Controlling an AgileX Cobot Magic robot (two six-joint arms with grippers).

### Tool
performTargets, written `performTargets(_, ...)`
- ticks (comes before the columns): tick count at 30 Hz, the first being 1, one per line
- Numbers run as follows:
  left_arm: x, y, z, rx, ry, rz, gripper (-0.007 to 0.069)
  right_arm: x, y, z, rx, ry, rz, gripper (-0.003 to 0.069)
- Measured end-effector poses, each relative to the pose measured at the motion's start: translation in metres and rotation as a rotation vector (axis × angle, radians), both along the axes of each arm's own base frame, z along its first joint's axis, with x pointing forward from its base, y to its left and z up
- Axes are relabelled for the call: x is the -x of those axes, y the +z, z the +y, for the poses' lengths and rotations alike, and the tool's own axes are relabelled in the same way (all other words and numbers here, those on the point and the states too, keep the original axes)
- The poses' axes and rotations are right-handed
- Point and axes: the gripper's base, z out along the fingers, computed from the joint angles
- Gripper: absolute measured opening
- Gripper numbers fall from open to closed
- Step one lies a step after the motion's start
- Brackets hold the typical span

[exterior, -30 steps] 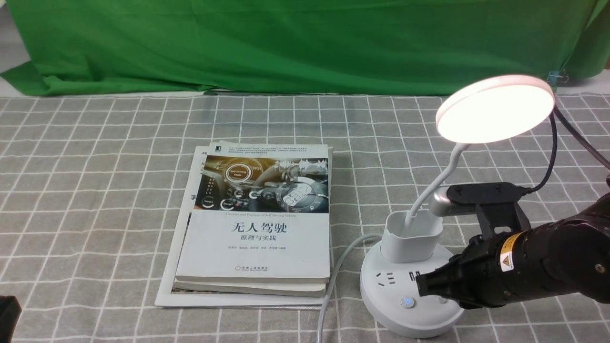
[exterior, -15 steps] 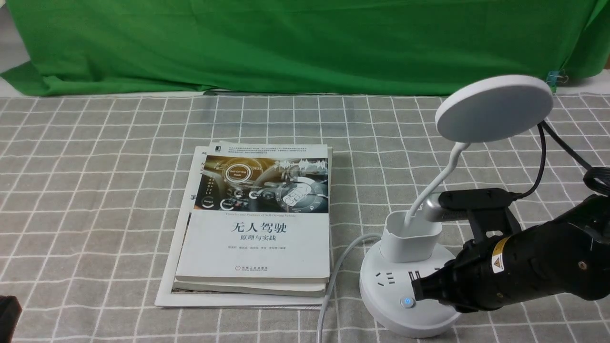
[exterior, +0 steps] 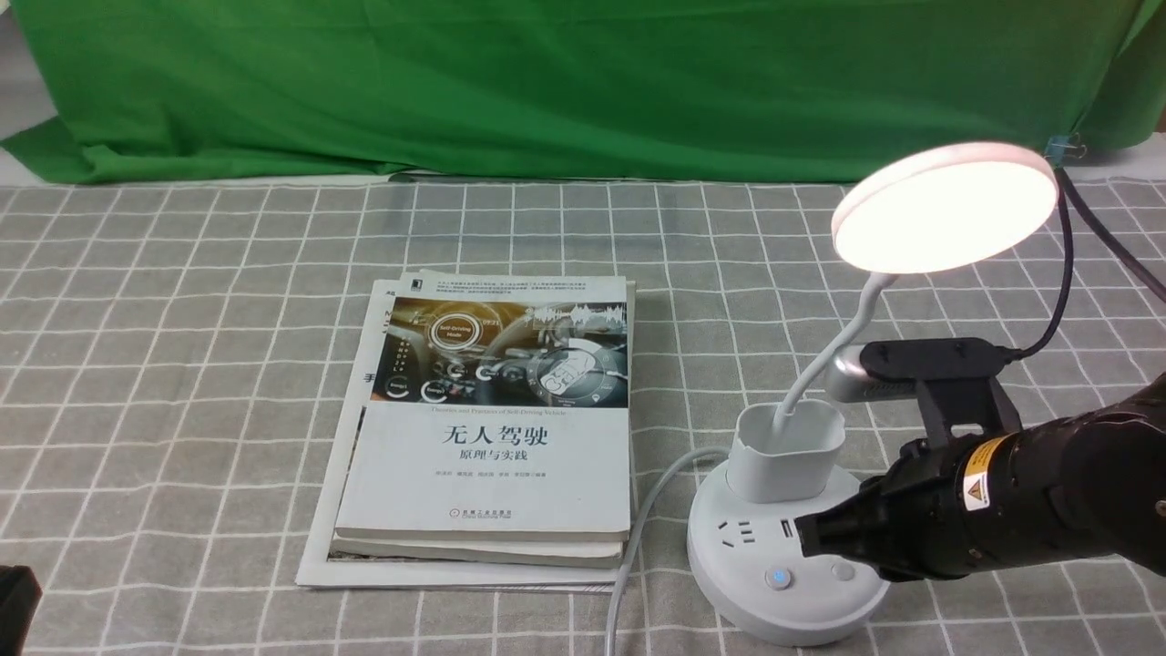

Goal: Turn off the desk lamp on the grey coffee tablecloth by hand.
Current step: 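Press the power button on the lamp base to turn the lamp off with the right gripper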

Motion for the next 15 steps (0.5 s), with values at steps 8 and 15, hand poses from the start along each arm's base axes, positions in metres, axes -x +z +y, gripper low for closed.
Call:
performTargets(8, 0.0, 0.0, 0.0, 0.0, 0.0, 0.0, 0.0001, -0.004, -0.02, 0.003, 0.039, 0.002, 0.06, 0.0024)
performTargets(15, 0.0, 0.0, 0.0, 0.0, 0.0, 0.0, 0.0001, -0.011, -0.027, 0.007, 0.04, 0.003, 0.06, 0.0024)
